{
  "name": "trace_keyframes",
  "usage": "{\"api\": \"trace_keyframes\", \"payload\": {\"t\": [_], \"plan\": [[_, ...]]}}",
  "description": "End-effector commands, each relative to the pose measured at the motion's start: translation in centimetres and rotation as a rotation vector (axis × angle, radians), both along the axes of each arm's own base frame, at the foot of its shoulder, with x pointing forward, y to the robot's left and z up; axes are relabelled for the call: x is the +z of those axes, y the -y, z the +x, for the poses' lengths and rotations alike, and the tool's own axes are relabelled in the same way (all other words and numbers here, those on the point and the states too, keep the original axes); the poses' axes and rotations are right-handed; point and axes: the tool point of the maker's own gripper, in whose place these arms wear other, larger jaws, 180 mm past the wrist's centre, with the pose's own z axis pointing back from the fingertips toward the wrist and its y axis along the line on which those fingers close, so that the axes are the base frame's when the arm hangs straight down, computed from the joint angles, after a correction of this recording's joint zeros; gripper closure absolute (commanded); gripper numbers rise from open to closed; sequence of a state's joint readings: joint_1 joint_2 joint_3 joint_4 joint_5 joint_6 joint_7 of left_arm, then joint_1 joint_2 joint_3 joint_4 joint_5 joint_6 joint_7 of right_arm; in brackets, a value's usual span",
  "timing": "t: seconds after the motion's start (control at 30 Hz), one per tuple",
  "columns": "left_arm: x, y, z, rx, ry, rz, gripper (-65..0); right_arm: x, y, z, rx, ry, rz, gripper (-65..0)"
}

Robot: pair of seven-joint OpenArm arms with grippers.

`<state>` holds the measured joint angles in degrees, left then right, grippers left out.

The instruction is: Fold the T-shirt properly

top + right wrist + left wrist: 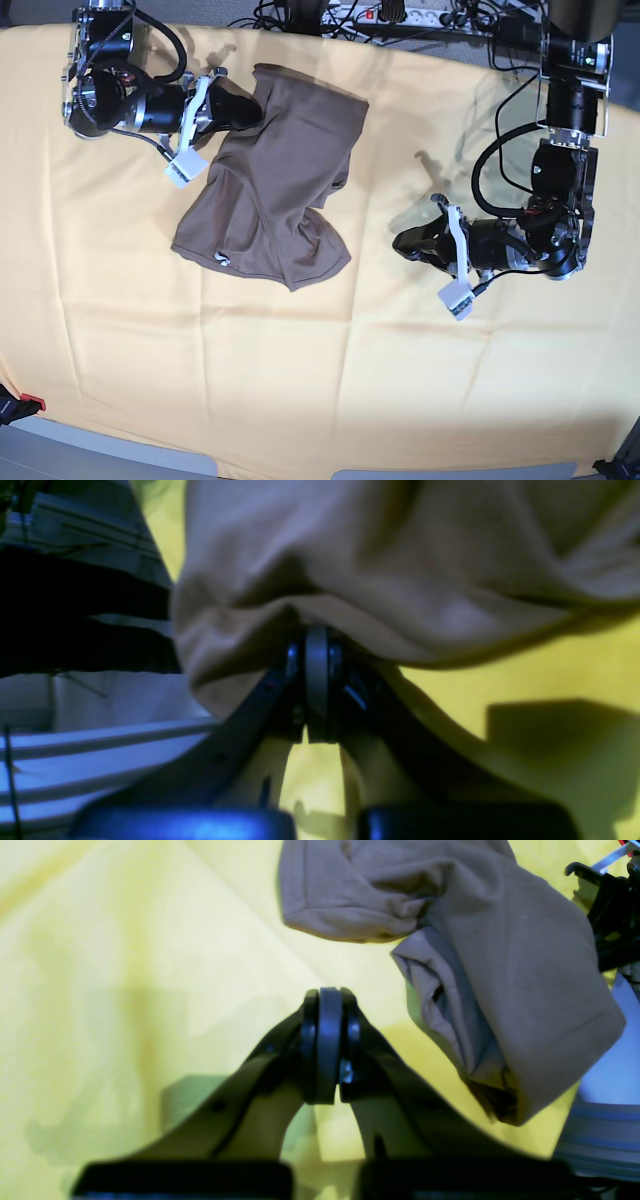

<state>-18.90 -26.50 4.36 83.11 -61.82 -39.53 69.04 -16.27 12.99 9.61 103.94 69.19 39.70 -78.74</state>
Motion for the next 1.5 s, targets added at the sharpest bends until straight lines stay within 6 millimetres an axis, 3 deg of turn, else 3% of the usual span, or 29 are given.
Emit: {"api": "trace_keyframes", "payload": {"t": [0.0, 0.1, 0.2, 0.33, 0.47, 0.67, 0.87, 1.13, 1.33, 1.47], "plan": [[2.3, 0.5, 0.8, -0.007, 0.052, -0.064, 0.0, 1.5, 0.8, 1.5, -0.027, 0.068, 0.011, 0.0], [3.3, 1.2, 0.3, -0.026, 0.034, -0.139, 0.0, 3.9, 2.9, 3.8, -0.129, 0.147, 0.069, 0.0], [3.8, 1.7, -0.9, -0.074, -0.014, -0.178, 0.0, 7.0, 4.9, 4.7, -0.217, 0.212, 0.193, 0.0], [4.9, 2.3, -1.9, -0.121, -0.047, -0.25, 0.0, 7.3, 8.8, 4.8, -0.308, 0.231, 0.123, 0.0], [5.5, 1.6, -2.3, -0.116, -0.031, -0.253, 0.0, 7.7, 11.1, 3.4, -0.35, 0.246, 0.047, 0.0], [7.2, -0.1, -4.6, -0.069, 0.071, -0.256, 0.0, 10.1, 11.8, 0.4, -0.341, 0.32, -0.089, 0.0], [7.8, -1.8, -10.4, -0.072, 0.136, -0.146, 0.0, 11.8, 12.2, -2.9, -0.322, 0.346, -0.236, 0.0], [9.3, -3.8, -18.1, 0.014, 0.148, 0.025, 0.0, 10.7, 14.8, -7.8, -0.363, 0.2, -0.363, 0.0], [6.5, -5.8, -24.8, 0.085, -0.126, 0.105, 0.0, 9.0, 14.7, -13.0, -0.343, 0.005, -0.389, 0.0], [5.3, -5.9, -29.7, 0.098, -0.333, 0.111, 0.0, 8.3, 14.2, -16.6, -0.357, -0.125, -0.385, 0.0]]}}
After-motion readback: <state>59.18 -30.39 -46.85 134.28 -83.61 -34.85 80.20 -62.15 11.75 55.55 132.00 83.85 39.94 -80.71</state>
